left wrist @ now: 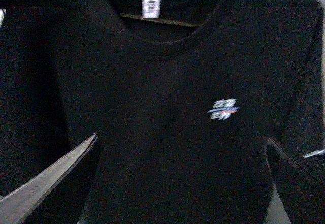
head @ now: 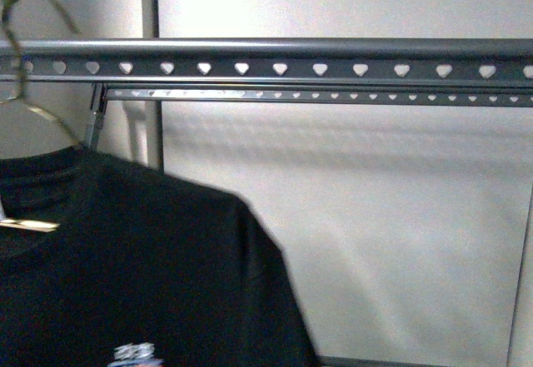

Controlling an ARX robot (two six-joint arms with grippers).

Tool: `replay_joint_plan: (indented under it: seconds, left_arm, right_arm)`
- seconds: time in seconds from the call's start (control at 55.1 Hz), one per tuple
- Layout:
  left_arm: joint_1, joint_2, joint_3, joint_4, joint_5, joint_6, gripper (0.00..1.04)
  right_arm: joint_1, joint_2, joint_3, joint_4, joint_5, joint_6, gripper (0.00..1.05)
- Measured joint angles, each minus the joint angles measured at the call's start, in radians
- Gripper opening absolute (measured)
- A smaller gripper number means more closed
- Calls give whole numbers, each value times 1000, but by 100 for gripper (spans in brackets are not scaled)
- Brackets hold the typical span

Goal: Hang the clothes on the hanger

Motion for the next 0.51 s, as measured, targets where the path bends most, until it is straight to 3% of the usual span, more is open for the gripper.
replay_joint_plan:
  seconds: [0.236,0.327,0.417,0.454,0.508]
  left_arm:
    - [0,0,0,0,0,0,98]
    - [58,111,58,-114,233,4,98]
    - [34,310,153,60,486,92,98]
    - [-7,381,211,142,615,185,98]
    - [-49,490,324,73,819,438,98]
  right_arm:
    - [0,0,0,0,0,0,97]
    - [0,0,0,0,0,0,97]
    - [0,0,0,0,-1,0,97]
    - [0,0,0,0,-1,0,97]
    - [0,0,0,0,0,0,97]
